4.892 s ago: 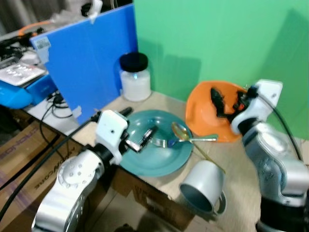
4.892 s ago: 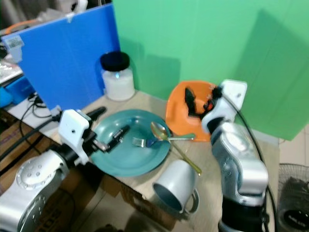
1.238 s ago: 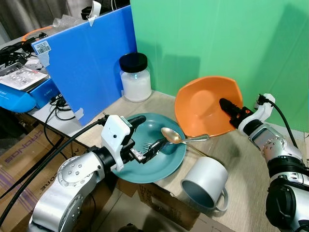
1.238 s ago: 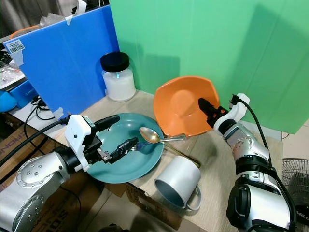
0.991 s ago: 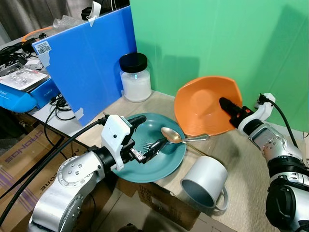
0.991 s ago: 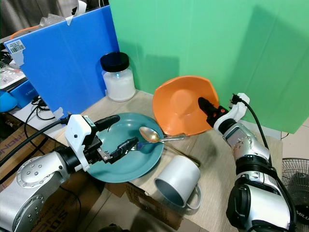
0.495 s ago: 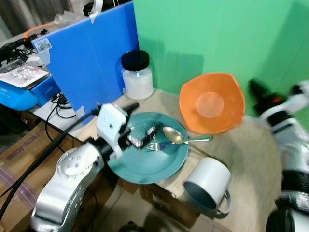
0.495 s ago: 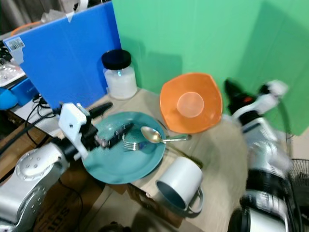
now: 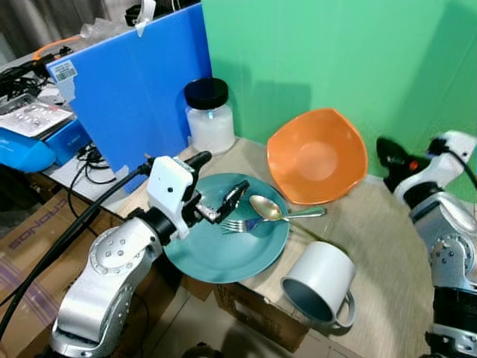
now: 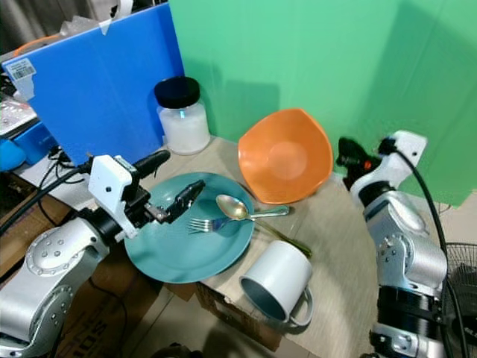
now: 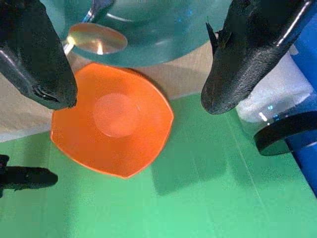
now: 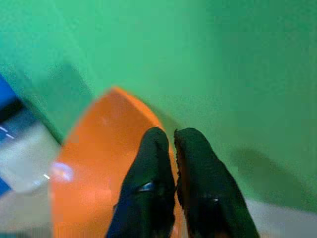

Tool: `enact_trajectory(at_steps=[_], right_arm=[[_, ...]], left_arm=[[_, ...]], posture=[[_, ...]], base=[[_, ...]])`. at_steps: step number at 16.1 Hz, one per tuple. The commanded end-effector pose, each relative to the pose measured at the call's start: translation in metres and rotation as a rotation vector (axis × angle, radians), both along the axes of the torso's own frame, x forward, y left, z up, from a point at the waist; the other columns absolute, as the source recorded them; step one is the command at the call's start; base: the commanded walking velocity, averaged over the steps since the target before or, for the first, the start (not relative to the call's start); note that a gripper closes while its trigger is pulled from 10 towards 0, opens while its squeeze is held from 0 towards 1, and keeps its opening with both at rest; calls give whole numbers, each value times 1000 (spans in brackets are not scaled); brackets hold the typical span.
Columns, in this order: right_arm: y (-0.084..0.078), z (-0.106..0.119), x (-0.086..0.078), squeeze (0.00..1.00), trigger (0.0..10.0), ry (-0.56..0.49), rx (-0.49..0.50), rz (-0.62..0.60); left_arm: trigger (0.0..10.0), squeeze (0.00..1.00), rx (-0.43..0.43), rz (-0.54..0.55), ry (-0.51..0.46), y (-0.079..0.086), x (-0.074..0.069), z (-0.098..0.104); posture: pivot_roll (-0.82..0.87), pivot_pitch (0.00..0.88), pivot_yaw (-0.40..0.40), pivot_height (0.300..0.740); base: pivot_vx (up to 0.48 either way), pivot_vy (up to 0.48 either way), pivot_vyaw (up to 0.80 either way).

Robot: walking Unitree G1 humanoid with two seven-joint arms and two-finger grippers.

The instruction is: Setting the table

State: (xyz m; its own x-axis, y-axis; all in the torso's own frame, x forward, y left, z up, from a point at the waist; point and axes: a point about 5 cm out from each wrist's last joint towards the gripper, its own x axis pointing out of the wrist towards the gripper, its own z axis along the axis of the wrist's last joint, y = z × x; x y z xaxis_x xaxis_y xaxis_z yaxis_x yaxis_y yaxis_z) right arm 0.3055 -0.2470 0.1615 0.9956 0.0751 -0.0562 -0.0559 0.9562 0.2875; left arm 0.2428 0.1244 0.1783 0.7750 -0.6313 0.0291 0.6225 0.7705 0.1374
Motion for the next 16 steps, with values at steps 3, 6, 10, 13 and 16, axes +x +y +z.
enact_trajectory(at_steps=[3, 6, 10, 13, 16], right_arm=[[4, -13, 1, 1000, 10000, 73, 35, 43], [10, -21, 7, 1000, 10000, 92, 123, 76], [20, -21, 13, 1000, 10000, 61, 151, 135], [22, -19, 13, 1000, 10000, 50, 107, 135], [21, -21, 15, 1000, 10000, 66, 85, 125]], left_arm=[[10000, 0, 17, -23, 23, -2, -3, -5], [10000, 0, 17, -32, 26, -3, -3, -5], [10000, 0, 16, -31, 30, -3, -4, -5], [10000, 0, 15, -27, 30, -2, -4, -5], [10000, 0, 15, -29, 32, -2, -4, -5]], posture=[[91, 0, 89, 740], [96, 0, 88, 740], [107, 0, 79, 740], [108, 0, 77, 740], [101, 0, 83, 740]], base=[[0, 0, 0], [0, 0, 0], [0, 0, 0], [0, 0, 0], [0, 0, 0]])
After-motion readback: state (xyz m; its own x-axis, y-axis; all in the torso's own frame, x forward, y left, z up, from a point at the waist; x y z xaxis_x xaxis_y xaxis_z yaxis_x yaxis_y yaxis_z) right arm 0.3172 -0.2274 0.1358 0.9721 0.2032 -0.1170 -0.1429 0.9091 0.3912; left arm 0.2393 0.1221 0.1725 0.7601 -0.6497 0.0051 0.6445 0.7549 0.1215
